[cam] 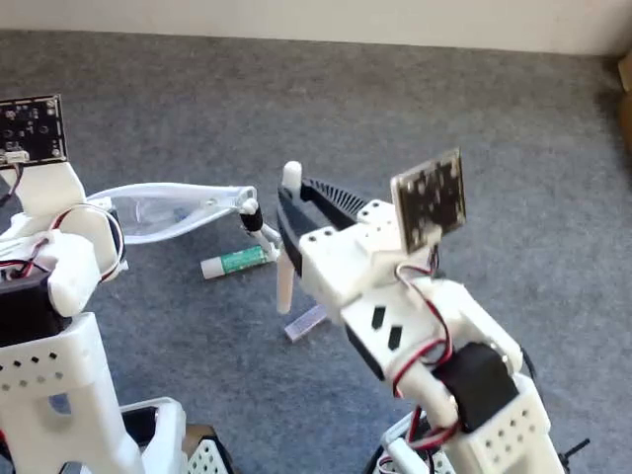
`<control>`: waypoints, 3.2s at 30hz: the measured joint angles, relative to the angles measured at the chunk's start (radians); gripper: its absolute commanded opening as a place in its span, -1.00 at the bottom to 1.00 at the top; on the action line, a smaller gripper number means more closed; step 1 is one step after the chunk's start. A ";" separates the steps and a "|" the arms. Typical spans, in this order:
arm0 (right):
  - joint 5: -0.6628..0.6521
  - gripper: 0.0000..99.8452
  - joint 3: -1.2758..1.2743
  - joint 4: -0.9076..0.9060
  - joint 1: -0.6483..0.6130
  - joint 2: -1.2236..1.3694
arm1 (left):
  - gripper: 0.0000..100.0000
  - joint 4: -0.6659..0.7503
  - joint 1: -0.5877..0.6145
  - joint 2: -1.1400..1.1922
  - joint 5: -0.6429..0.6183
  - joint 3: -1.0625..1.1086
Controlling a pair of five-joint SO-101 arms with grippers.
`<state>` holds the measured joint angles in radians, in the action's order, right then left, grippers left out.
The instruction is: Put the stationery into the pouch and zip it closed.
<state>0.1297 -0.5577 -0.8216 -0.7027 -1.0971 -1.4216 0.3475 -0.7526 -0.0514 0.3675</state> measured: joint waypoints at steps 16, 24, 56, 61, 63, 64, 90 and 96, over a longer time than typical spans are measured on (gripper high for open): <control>0.000 -0.99 -0.249 0.292 -0.149 -0.265 | -0.99 0.000 0.000 0.000 0.000 0.000; 0.000 -0.99 -0.437 0.577 -0.149 -0.368 | -0.99 0.000 0.000 0.000 0.000 0.000; 0.000 -0.99 -0.773 1.725 -0.144 0.006 | -0.99 0.005 0.000 0.000 0.000 0.018; 0.002 -0.99 -0.773 1.812 -0.107 0.173 | -0.99 0.005 0.000 -0.002 0.000 0.021; 0.002 -0.99 -0.773 1.841 -0.103 0.238 | -0.99 0.005 0.000 -0.002 0.000 0.021; 0.002 -0.99 -0.773 1.852 -0.101 0.269 | -0.99 0.005 0.000 -0.002 0.000 0.021; -0.138 -0.94 -0.773 1.863 -0.216 0.423 | -0.99 0.005 0.000 -0.002 0.000 0.021; -0.141 -0.73 -0.773 1.798 -0.216 0.423 | -0.99 0.005 0.000 -0.002 0.000 0.021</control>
<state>-0.0115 -1.3311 0.9766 -0.9191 -0.6736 -1.4170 0.3475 -0.7541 -0.0514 0.3890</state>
